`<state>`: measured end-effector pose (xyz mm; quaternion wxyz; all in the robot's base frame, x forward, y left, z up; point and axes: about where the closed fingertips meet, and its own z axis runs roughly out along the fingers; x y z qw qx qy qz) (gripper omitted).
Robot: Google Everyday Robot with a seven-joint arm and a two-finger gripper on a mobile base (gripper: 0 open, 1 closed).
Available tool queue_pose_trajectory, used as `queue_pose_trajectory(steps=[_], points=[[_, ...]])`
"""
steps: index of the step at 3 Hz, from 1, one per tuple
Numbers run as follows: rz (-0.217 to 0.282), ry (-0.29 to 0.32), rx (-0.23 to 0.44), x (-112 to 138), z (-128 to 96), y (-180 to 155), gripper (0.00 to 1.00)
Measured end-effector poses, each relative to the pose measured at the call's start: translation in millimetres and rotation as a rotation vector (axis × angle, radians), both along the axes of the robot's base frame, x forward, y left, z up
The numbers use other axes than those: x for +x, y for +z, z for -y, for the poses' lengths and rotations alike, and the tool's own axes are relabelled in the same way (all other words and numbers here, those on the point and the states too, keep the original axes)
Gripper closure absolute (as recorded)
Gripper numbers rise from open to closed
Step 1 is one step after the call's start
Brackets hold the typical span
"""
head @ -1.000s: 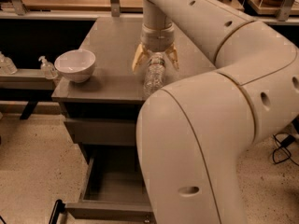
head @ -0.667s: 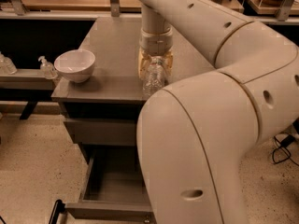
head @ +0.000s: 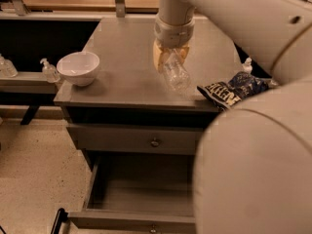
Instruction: Place water bottle into middle drawer
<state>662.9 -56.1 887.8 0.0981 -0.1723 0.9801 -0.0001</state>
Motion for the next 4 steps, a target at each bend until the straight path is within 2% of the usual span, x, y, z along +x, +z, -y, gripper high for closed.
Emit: queue_pose_trajectory(steps=[1, 2, 3, 4], points=[[0.18, 0.223, -0.009, -19, -1, 38, 1.0], [0.275, 0.425, 0.063, -50, -13, 32, 1.0], [0.362, 0.513, 0.246, -47, -31, 20, 1.0], [0.467, 0.56, 0.509, -14, -47, 24, 1.0]])
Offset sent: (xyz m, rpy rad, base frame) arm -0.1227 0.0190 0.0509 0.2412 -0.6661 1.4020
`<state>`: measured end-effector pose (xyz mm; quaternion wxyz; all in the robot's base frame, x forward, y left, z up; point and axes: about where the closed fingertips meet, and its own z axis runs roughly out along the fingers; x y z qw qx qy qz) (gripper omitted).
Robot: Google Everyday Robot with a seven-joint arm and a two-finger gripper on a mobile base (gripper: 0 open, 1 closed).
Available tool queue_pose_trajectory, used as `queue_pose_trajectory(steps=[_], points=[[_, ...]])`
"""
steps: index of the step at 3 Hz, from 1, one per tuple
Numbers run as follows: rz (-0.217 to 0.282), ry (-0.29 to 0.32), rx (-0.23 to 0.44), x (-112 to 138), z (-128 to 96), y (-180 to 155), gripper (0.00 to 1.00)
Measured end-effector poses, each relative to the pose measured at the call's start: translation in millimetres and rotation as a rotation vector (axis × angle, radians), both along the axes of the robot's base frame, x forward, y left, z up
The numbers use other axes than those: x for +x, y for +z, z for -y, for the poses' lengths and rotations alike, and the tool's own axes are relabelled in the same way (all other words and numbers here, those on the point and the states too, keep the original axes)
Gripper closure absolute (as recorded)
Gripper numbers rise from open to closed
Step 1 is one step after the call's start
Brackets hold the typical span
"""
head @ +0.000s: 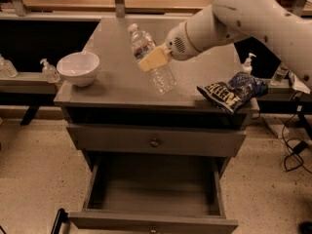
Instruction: Place water bottle into middle drawer
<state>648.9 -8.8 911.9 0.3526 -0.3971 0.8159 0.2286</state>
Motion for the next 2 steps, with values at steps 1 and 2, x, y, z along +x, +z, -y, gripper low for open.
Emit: queue_pose_trajectory(steps=[1, 2], points=[[0.029, 0.033, 0.16, 13.7, 12.1, 11.5, 1.0], [0.03, 0.033, 0.161, 13.9, 12.1, 11.6, 1.0]])
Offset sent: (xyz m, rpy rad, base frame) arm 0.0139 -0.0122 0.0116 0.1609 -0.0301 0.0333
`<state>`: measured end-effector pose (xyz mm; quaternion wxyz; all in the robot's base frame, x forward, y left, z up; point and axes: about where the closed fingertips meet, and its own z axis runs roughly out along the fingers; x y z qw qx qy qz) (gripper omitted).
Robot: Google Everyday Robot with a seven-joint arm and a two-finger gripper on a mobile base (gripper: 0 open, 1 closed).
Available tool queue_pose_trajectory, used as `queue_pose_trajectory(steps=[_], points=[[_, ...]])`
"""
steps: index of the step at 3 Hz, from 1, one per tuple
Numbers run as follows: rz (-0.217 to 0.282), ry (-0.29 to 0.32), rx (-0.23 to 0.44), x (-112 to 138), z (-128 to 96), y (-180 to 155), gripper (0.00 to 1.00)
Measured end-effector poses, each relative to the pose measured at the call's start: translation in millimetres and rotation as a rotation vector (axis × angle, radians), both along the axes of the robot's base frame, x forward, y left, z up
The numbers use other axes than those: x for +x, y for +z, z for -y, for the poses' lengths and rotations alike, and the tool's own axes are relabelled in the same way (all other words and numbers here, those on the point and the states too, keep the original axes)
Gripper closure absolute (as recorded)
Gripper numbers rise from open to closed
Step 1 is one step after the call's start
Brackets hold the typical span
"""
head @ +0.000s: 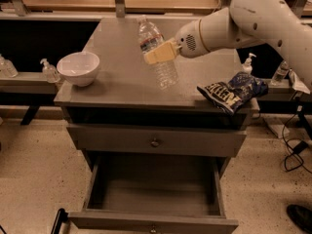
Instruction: Place water bottle into middle drawer
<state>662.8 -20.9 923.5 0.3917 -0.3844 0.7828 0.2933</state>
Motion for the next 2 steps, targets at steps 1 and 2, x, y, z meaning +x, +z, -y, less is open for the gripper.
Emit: queue_pose_trajectory(steps=[1, 2], points=[[0.005, 0.023, 0.001, 3, -4, -1, 1.0], [0.039, 0.161, 0.09, -7, -5, 10, 1.0]])
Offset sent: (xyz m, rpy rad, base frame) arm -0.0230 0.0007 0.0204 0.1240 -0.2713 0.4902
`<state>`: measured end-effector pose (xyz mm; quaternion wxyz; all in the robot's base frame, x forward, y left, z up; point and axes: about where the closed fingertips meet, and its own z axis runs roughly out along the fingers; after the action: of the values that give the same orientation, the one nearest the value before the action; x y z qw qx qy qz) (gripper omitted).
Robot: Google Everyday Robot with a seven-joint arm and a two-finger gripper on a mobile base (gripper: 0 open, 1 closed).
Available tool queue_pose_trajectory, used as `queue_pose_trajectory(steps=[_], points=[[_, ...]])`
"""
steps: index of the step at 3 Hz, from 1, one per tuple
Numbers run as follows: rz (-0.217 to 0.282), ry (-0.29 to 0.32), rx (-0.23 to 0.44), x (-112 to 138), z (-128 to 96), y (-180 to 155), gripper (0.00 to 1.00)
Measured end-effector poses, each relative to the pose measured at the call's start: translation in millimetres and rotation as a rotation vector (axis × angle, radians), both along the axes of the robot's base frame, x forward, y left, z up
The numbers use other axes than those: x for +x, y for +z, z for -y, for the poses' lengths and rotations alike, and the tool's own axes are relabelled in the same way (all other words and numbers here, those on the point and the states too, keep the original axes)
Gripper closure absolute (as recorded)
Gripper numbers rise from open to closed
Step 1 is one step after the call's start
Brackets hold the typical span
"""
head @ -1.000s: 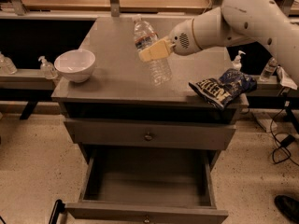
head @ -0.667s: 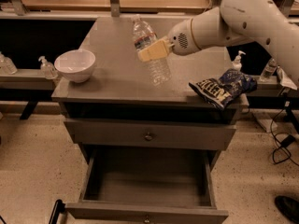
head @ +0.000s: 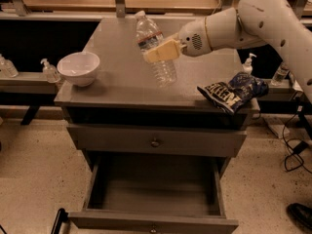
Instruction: Place water bottle into middle drawer
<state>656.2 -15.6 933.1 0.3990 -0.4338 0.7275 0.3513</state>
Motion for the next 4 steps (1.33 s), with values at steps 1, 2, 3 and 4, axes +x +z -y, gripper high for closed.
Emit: queue_pose_trajectory(steps=[1, 2, 3, 4], points=[[0.094, 0.15, 0.023, -35, 14, -1, 1.0], [0.219, 0.227, 0.015, -74, 39, -10, 1.0], [0.348, 0.178, -0.056, -117, 84, -31, 1.0], [0.422, 0.035, -0.097, -130, 123, -39, 1.0]])
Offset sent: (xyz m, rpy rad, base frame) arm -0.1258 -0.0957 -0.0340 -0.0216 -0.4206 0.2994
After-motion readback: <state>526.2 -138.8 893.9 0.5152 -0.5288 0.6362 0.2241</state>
